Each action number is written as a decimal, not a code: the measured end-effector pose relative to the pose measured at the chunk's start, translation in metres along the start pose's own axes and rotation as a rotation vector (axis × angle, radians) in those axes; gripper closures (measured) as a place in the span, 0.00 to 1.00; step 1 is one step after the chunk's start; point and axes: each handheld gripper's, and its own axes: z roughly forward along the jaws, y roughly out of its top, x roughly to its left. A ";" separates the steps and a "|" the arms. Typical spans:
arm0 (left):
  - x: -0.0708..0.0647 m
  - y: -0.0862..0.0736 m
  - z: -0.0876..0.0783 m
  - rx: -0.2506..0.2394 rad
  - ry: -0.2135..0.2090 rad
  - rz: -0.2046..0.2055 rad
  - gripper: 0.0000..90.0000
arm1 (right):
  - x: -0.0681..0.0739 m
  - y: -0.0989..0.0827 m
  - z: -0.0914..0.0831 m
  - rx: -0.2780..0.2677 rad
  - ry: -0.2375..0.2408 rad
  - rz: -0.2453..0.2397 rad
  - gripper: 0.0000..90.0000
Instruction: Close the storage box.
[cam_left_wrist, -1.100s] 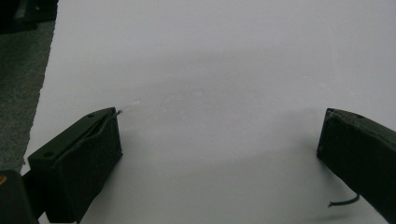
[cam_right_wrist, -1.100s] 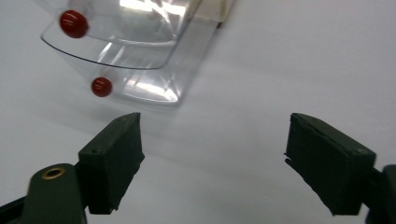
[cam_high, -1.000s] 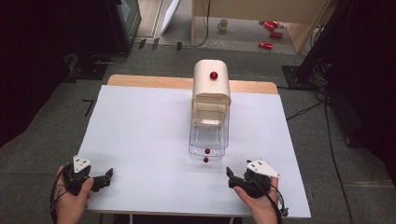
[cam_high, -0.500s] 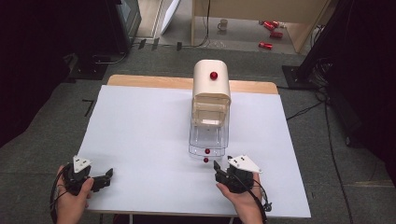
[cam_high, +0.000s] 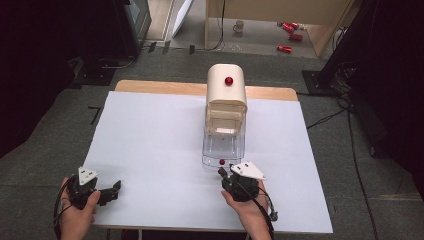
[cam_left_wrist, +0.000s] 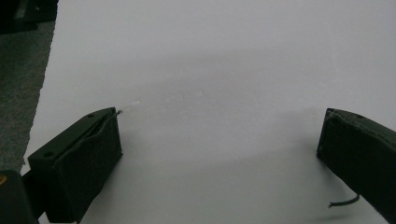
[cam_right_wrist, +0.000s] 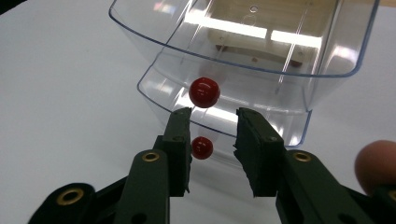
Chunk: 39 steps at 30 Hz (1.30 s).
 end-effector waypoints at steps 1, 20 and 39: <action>0.000 0.000 0.000 0.000 0.000 0.000 0.00 | 0.001 0.000 0.002 0.001 0.000 0.007 0.75; 0.000 0.000 0.000 0.000 0.000 0.000 0.00 | 0.005 0.002 0.015 0.001 -0.002 0.035 0.86; 0.000 0.000 0.000 0.000 -0.001 0.000 0.00 | 0.004 0.025 0.001 -0.046 -0.004 0.024 0.89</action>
